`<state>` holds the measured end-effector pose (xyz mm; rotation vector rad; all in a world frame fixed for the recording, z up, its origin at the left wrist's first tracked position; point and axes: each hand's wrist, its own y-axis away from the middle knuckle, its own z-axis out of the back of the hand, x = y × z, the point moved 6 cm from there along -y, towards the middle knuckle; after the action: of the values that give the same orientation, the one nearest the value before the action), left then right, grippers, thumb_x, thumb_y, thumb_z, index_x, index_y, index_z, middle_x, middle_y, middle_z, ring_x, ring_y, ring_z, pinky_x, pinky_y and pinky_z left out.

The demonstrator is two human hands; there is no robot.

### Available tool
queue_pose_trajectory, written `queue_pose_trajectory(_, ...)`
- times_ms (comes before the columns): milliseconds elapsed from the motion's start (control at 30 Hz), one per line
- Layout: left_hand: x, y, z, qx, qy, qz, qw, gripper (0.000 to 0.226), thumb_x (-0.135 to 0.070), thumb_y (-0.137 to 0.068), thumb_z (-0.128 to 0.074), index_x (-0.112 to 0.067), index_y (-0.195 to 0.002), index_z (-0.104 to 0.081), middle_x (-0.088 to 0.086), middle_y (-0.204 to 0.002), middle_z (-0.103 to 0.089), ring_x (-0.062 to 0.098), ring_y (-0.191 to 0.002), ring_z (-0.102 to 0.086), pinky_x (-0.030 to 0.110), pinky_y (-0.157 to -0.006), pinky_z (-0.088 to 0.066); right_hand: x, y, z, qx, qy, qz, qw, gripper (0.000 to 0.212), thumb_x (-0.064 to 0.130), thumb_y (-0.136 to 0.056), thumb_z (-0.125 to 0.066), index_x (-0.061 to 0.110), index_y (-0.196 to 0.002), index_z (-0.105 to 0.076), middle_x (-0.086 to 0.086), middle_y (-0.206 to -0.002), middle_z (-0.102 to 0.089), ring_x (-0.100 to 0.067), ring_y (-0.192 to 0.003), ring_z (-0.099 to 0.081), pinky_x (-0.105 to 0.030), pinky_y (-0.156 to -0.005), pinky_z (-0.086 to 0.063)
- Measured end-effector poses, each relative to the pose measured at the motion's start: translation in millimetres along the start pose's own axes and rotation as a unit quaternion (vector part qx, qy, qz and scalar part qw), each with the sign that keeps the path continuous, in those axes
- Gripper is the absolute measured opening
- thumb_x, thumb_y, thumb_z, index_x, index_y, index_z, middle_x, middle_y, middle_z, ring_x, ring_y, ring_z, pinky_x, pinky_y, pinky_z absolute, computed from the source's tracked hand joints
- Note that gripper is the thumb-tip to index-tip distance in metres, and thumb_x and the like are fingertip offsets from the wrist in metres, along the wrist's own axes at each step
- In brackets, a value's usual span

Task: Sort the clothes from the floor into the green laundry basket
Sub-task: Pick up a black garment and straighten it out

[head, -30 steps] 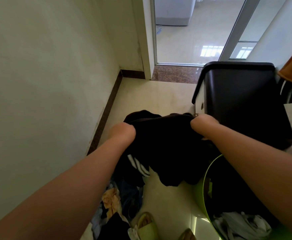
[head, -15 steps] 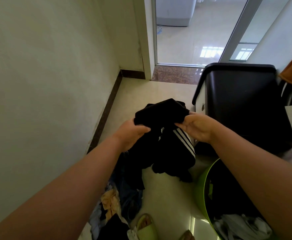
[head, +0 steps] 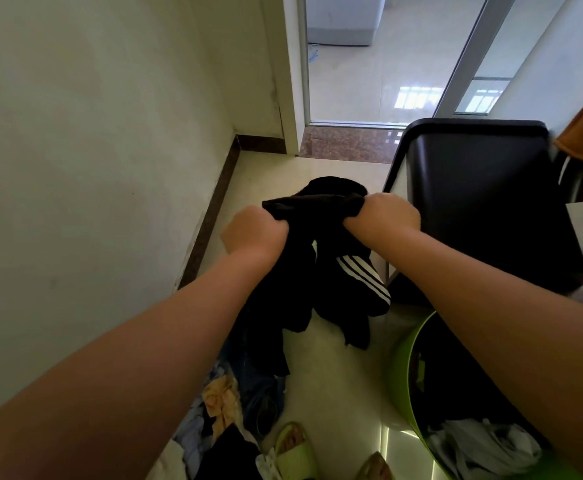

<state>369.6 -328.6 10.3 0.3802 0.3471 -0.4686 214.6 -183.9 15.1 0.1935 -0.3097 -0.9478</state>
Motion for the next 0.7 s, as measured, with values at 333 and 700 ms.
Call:
queue_pose_trajectory(333,-39.6,25.2,-43.6,0.193,0.436,0.003,0.879,0.066,-0.014,-0.080,-0.069,-0.015,-0.133,-0.028,0.007,-0.110,-0.061,0.021,-0.099,-0.064,0.024,-0.074,-0.057,35.0,7.1,1.3,0.249,-0.596,-0.187,0.740,0.025,0.026,-0.095,-0.045,0.006,-0.105,-0.057,-0.012,-0.085,-0.065,-0.026,-0.072,-0.064,-0.043,-0.077,-0.056)
queue_pose_trajectory(700,-38.6,-4.8,-20.4,0.085,0.315,-0.169,0.930,0.070,-0.022,-0.071,-0.081,-0.005,-0.131,-0.049,0.002,-0.114,-0.064,0.014,-0.101,-0.063,0.027,-0.087,-0.053,66.3,24.8,31.4,0.307,-0.588,0.002,0.748,0.026,0.031,-0.096,-0.051,0.006,-0.097,-0.060,-0.010,-0.089,-0.071,-0.021,-0.083,-0.070,-0.029,-0.080,-0.058)
